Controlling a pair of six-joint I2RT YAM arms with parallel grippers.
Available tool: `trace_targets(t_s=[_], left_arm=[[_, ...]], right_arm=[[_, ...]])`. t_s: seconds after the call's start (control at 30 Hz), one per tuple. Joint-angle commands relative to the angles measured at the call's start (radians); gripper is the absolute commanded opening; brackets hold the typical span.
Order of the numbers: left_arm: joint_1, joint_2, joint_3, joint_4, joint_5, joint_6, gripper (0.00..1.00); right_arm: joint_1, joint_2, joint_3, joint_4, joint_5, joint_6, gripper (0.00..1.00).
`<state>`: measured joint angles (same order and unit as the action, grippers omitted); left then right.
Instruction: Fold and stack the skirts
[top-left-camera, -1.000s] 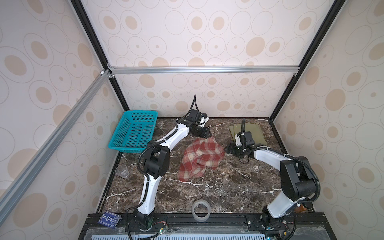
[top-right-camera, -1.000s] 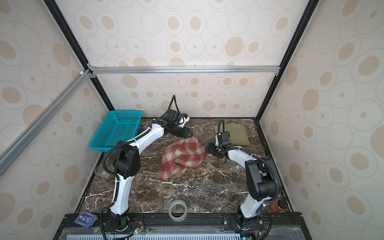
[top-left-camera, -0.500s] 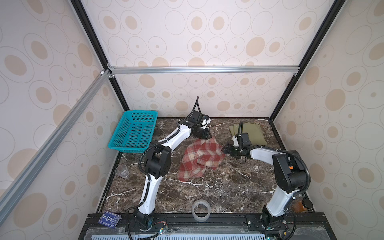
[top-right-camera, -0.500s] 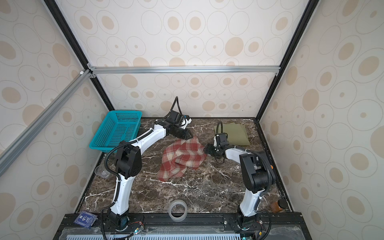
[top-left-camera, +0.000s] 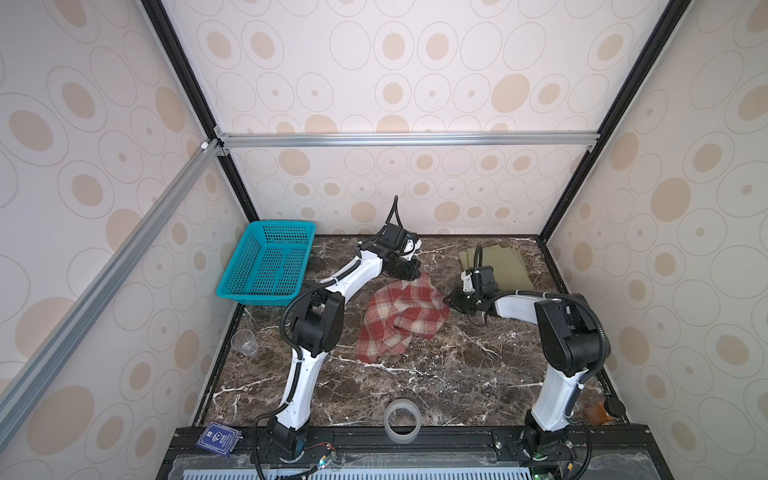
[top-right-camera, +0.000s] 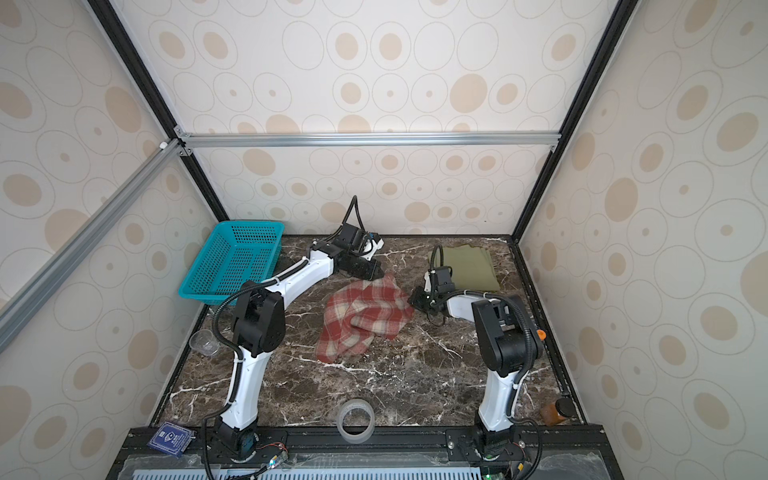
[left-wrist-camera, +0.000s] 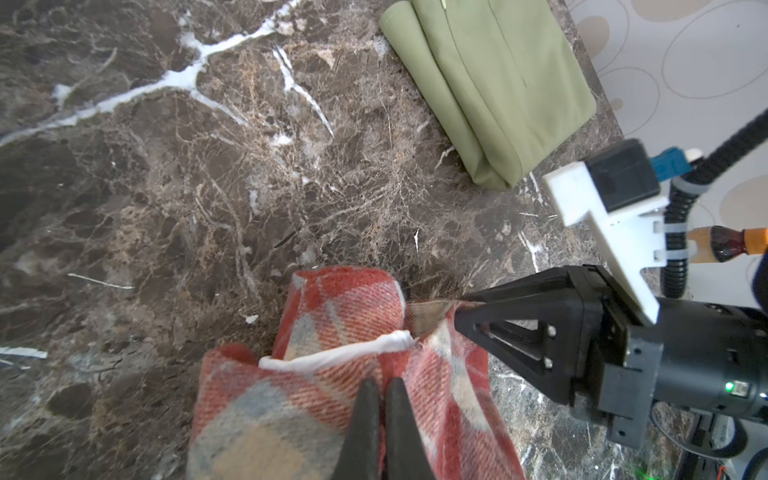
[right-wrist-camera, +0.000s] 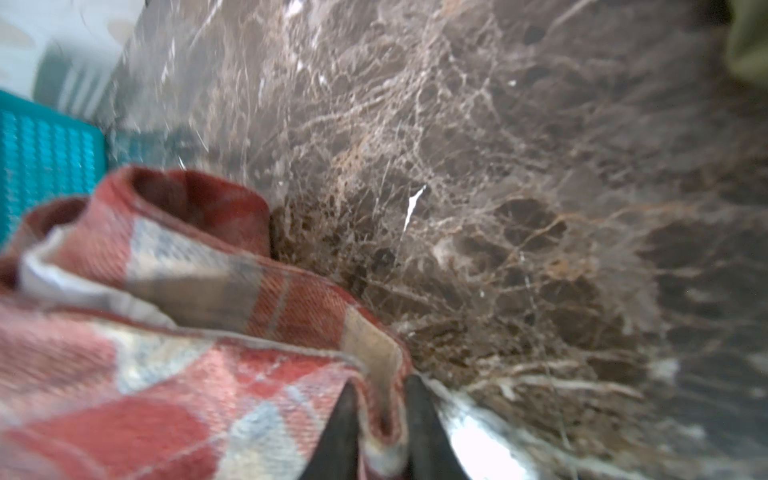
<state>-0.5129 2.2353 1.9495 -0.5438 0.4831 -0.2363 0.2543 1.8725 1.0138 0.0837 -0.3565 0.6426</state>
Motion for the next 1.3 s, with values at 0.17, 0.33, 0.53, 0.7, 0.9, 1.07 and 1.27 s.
trace_targets(t_s=[0.17,0.33,0.53,0.7,0.9,1.07,1.27], left_arm=[[0.004,-0.137,0.129,0.005,-0.163,0.051,0.00],[0.067,-0.133,0.367,-0.066,-0.283,0.076,0.00],[0.190,-0.212,0.483,0.004,-0.266,0.025,0.00],[0.197,-0.388,0.282,0.083,-0.277,0.098,0.00],[0.185,-0.699,-0.392,0.324,-0.188,0.007,0.00],[0.141,-0.940,-0.952,0.524,-0.191,-0.103,0.00],[0.117,-1.178,-1.296,0.483,-0.204,-0.261,0.38]], right_arm=[[0.003,-0.054,0.171,-0.087,0.017,-0.038,0.00],[0.005,-0.099,0.412,-0.270,0.073,-0.124,0.00],[0.007,-0.154,0.691,-0.435,0.120,-0.216,0.00],[0.021,-0.298,0.626,-0.439,0.168,-0.254,0.00],[0.150,-0.524,0.235,-0.382,0.298,-0.239,0.00],[0.275,-0.675,-0.179,-0.266,0.405,-0.110,0.13],[0.419,-0.748,-0.371,-0.268,0.479,0.017,0.47]])
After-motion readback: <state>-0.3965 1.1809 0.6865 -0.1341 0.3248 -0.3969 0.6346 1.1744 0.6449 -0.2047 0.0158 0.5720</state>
